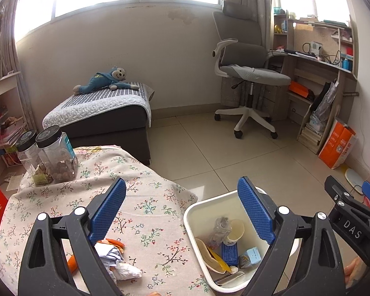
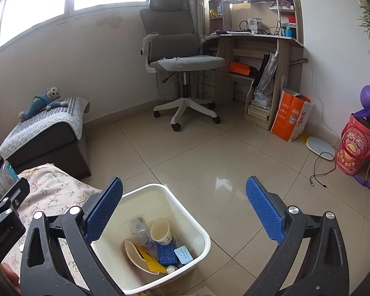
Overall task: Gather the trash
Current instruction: 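Move both tools back over the table toward the carrot pieces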
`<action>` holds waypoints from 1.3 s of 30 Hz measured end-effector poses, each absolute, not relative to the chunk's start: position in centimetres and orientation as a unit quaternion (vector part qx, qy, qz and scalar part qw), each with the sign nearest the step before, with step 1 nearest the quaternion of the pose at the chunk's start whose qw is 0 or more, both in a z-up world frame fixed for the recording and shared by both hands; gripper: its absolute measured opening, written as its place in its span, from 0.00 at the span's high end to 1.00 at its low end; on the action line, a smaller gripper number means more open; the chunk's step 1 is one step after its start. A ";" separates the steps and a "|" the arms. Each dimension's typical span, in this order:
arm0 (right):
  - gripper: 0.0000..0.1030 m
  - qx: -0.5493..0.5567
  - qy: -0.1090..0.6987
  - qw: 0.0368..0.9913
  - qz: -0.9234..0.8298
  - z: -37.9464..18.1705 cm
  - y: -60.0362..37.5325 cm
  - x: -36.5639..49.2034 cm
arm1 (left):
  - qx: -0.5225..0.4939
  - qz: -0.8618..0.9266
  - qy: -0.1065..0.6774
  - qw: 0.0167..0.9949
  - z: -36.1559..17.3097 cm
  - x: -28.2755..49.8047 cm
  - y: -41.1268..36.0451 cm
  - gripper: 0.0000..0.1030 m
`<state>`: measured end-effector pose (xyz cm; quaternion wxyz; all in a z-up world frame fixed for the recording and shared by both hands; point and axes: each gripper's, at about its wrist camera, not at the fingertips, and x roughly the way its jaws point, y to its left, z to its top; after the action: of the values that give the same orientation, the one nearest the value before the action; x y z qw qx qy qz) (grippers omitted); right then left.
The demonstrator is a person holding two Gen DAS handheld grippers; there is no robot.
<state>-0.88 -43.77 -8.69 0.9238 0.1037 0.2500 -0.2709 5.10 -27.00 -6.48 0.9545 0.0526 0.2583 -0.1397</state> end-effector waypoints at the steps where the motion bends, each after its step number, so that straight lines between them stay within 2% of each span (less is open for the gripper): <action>1: 0.07 0.102 0.251 0.925 -0.266 -8.7 -43.3 -0.8 | 0.052 -0.134 0.260 0.955 -6.5 5.1 -26.3 0.13; 26: 0.07 0.010 0.312 0.941 -0.127 -10.2 -29.9 2.4 | 0.039 -0.026 0.294 0.955 -8.7 5.0 -12.1 0.13; 39: 0.07 -0.034 0.422 0.906 0.008 -14.8 -22.5 5.7 | 0.008 0.034 0.331 0.943 -9.5 6.2 -3.6 0.13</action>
<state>5.71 -22.51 -14.79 0.9061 -0.0344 0.4215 0.0083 6.16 -3.63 -9.52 0.9429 0.0076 0.3311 0.0341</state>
